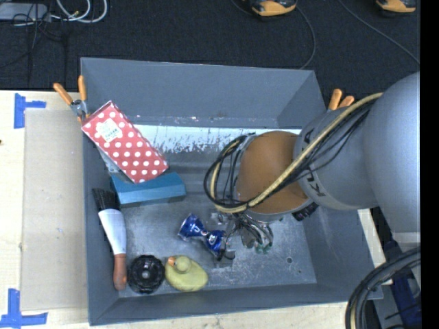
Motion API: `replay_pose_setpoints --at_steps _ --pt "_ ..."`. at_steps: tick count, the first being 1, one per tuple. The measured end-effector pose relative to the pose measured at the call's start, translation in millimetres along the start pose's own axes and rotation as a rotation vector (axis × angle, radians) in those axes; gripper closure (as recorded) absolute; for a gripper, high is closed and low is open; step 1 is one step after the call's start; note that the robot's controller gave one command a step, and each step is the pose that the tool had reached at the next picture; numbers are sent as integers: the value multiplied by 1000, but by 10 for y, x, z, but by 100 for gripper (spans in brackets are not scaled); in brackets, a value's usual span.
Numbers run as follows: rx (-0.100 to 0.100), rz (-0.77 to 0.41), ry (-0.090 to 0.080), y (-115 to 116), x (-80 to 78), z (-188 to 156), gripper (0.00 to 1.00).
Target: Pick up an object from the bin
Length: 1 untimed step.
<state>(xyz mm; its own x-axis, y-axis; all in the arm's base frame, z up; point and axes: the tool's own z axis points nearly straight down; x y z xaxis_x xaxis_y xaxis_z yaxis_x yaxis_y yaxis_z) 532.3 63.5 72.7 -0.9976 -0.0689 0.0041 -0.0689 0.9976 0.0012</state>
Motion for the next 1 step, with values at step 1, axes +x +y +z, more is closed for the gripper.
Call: replay_pose_setpoints --at_steps 1 --pt "0 -7 5 2 28 -337 100"
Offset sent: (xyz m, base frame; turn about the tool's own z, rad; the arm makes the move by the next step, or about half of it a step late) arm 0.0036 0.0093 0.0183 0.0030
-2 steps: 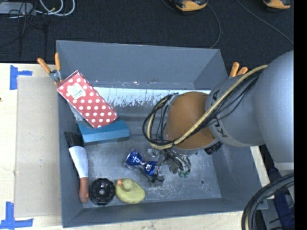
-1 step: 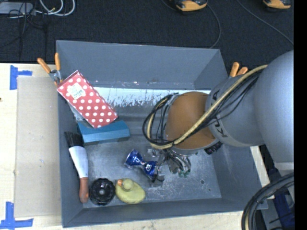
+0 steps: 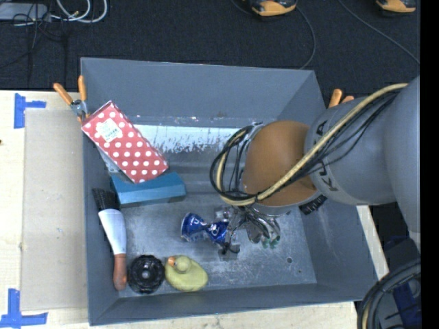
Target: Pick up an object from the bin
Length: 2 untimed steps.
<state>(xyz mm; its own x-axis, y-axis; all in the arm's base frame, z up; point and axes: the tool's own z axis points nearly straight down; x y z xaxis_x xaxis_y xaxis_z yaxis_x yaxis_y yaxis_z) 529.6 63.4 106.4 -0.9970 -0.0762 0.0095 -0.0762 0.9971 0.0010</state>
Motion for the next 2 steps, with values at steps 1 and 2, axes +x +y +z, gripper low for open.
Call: replay_pose_setpoints --at_steps 1,2 --pt "-1 0 -8 17 -34 -234 100" --pt "0 -2 8 26 16 -543 100"
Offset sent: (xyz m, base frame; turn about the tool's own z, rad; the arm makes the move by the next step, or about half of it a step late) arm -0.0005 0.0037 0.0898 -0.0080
